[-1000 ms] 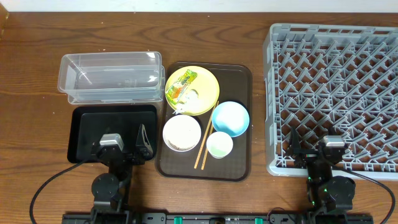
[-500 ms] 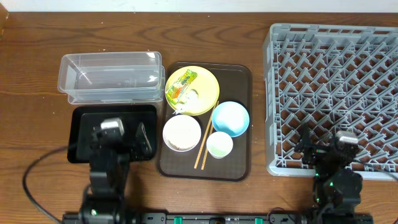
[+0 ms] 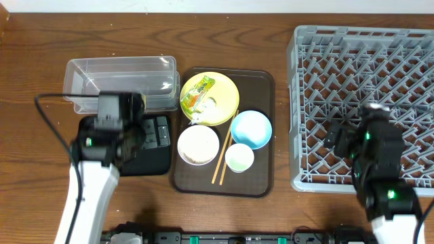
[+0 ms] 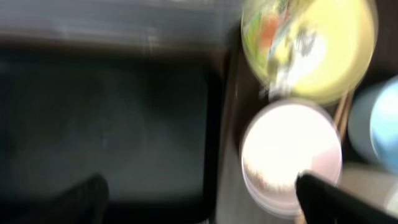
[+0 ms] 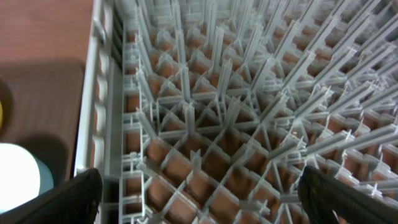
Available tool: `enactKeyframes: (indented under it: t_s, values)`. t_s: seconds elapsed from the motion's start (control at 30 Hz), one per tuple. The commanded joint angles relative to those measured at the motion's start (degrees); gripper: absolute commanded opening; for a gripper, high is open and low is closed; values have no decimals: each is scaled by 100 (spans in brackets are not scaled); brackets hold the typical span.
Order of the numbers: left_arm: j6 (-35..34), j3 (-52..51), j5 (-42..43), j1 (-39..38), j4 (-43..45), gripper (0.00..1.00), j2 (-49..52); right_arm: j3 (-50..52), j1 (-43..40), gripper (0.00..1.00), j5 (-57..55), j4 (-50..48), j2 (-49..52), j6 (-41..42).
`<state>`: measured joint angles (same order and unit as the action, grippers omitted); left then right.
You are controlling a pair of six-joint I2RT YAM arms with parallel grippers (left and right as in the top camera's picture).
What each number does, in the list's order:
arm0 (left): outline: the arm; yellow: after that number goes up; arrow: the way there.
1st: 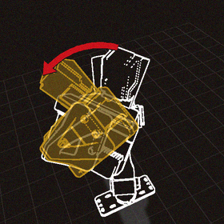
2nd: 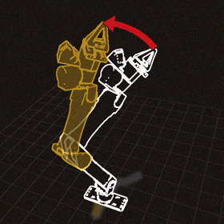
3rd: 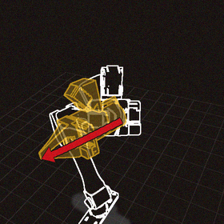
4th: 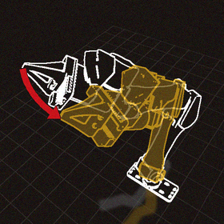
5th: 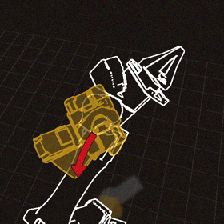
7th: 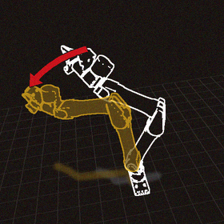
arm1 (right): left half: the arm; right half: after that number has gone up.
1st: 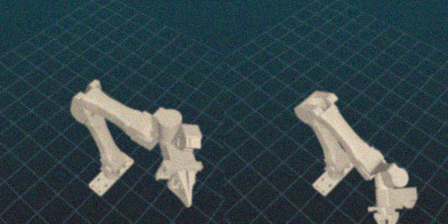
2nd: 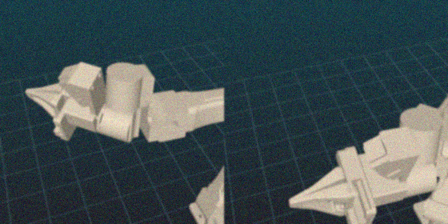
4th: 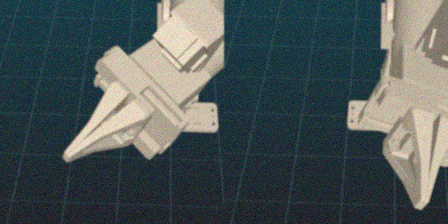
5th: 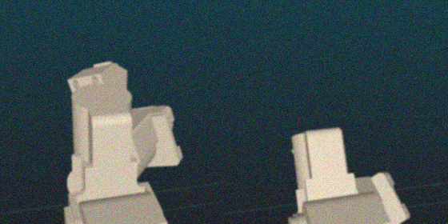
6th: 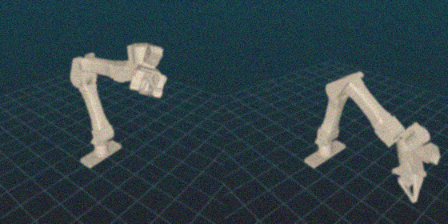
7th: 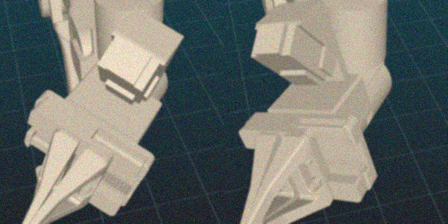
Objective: Sort waste into correct bins and load items into the dishwasher rack
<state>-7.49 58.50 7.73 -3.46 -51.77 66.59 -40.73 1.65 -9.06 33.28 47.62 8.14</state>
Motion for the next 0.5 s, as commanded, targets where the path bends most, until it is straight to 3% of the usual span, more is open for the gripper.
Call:
enactKeyframes:
  t_s: [0.0, 0.23, 0.47]
  values:
    - [-26, 667, 221, 24, -511, 98, 417, -688, 46, 99, 63, 350, 579, -85]
    - [-26, 730, 238, 24, -420, 98, 575, -931, 46, 99, 450, 411, 1156, -136]
    - [-26, 730, 385, -70, 997, 99, 664, -931, 46, 99, 428, 400, 1154, -129]
